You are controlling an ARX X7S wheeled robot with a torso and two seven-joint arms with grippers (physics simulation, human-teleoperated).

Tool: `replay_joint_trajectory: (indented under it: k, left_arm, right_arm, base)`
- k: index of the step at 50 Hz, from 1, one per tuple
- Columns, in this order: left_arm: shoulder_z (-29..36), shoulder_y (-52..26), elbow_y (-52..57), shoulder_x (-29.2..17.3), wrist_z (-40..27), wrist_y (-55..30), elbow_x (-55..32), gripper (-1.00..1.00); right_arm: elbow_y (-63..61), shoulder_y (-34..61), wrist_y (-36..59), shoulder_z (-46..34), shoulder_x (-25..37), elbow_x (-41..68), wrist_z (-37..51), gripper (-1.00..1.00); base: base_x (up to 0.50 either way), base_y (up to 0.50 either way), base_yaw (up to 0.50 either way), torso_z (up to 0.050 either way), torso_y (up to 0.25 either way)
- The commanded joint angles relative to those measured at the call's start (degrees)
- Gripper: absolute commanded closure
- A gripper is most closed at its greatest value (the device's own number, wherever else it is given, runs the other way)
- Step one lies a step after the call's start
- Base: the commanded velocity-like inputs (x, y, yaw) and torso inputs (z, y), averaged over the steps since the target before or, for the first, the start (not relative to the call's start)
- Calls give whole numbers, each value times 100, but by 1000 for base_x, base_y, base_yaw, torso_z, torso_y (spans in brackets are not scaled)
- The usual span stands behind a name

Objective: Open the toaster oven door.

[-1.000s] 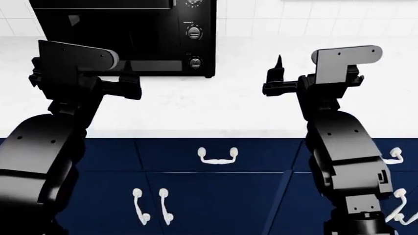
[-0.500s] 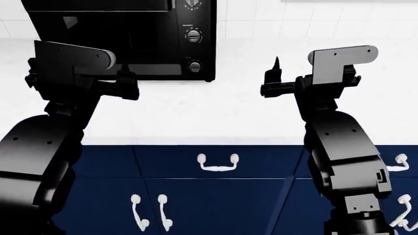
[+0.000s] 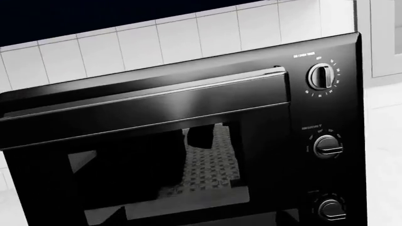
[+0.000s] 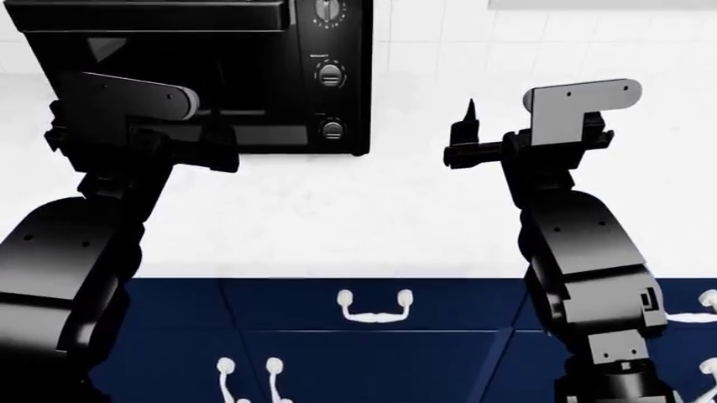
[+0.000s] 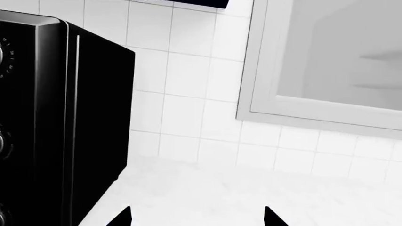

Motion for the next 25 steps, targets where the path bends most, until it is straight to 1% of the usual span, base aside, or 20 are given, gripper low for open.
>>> replay_joint_trajectory:
  k: [1,25]
  left_arm:
    - [5,-2,8,-21,-12,-8,-20,-100]
    - [47,-10,107,-50,-55,-103,-65,-100]
  right_arm:
    - [35,7,-21,-29,6,23,8,-100]
    - [-1,-7,-7,-36,58,91,44,-100]
  base:
    - [180,0,0,0,0]
    - [180,0,0,0,0]
